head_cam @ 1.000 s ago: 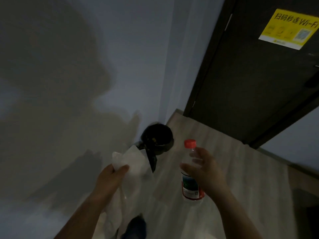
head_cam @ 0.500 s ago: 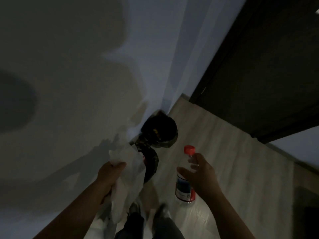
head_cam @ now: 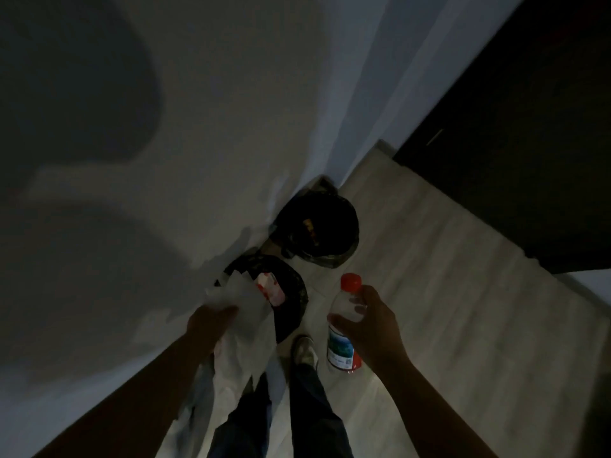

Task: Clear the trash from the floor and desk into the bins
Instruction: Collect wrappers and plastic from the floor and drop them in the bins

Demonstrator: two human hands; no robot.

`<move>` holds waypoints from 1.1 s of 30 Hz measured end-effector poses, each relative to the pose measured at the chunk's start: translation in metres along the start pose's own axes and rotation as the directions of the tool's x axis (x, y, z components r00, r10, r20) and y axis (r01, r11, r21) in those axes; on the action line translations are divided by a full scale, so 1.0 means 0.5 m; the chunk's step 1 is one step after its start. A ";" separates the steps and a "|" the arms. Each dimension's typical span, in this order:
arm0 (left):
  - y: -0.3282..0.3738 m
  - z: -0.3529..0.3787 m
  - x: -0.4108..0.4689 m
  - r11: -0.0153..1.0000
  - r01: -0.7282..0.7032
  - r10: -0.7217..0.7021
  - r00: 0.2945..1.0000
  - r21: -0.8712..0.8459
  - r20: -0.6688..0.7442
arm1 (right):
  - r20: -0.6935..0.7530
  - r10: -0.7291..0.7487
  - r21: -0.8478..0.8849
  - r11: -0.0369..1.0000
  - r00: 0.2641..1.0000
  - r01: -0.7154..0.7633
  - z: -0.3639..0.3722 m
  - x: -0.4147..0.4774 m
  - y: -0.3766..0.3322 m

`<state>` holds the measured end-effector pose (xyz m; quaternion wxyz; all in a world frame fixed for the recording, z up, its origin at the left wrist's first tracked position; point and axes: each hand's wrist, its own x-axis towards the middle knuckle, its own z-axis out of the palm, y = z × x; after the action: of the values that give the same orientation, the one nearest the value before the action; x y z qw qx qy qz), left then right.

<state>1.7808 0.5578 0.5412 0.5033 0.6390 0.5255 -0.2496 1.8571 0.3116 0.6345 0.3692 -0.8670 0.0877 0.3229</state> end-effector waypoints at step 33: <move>-0.014 0.148 0.270 0.773 -0.320 0.212 0.944 0.548 0.253 | -0.052 -0.039 0.025 0.999 0.998 0.040 0.124 0.426 0.101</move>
<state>1.8334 0.5469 0.3968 0.3582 0.8052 0.2808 -0.3800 1.9720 0.3373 0.4395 0.3845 -0.8717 0.0843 0.2919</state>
